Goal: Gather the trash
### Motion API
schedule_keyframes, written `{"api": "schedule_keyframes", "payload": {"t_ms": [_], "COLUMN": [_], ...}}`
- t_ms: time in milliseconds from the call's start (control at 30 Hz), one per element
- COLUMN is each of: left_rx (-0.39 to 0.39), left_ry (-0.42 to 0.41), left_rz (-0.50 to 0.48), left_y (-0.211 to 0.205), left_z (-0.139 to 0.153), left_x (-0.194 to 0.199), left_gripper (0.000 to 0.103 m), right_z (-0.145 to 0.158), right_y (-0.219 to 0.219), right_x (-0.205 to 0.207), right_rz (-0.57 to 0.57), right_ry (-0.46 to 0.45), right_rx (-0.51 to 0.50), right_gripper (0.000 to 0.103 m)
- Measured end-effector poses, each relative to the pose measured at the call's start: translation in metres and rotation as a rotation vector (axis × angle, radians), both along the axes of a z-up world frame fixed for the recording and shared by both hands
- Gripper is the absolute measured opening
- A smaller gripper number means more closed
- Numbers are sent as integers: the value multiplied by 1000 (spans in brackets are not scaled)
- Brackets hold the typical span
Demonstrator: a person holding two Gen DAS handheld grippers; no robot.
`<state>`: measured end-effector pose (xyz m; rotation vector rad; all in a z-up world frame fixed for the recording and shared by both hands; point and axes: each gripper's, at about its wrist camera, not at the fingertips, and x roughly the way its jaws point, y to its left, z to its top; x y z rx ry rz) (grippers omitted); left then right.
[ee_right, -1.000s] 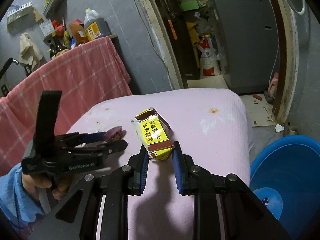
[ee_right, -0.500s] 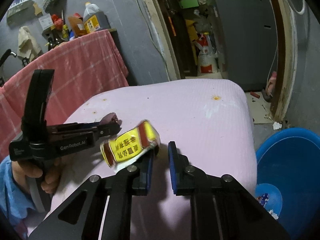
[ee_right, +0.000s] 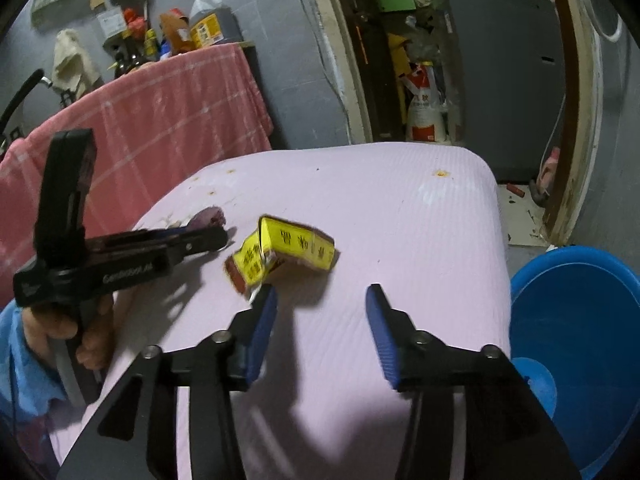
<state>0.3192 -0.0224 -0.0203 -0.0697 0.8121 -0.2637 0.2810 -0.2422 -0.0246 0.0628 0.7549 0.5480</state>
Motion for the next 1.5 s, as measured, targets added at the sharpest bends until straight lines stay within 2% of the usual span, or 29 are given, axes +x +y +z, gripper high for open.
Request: {"api": "schedule_keyframes", "payload": {"t_ms": [133, 200, 233, 267, 600, 800, 1000, 1167, 1400, 1433, 1500], "left_rx": [-23, -28, -31, -35, -92, -97, -102, -105, -99, -100, -102], "left_ry": [-6, -2, -2, -1, -22, -30, -40, -48, -50, -48, -41], "left_rz": [9, 14, 19, 27, 106, 112, 104, 105, 96, 95, 94], "left_y": [4, 8, 10, 11, 28, 30, 29, 28, 26, 26, 27], "left_z": [2, 0, -1, -1, 6, 9, 13, 13, 12, 12, 11], "left_x": [-2, -3, -5, -5, -22, -29, -37, -39, -38, -37, -35], "left_gripper": [22, 22, 22, 22, 22, 22, 22, 22, 22, 22, 22], "right_z": [1, 2, 1, 1, -3, -5, -5, -2, -4, -4, -6], "right_y": [2, 6, 8, 11, 40, 40, 36, 31, 26, 25, 26], "right_x": [-5, -6, -6, -6, 8, 8, 9, 4, 1, 0, -1], "right_rz": [17, 26, 21, 18, -7, -39, -59, -59, -61, -63, -59], "right_ry": [8, 3, 0, 0, -52, -85, -91, -116, -100, -94, -76], "right_rx": [11, 7, 5, 5, -91, -114, -89, -56, -45, -51, -70], "right_gripper": [52, 59, 66, 67, 67, 66, 60, 48, 48, 49, 60]}}
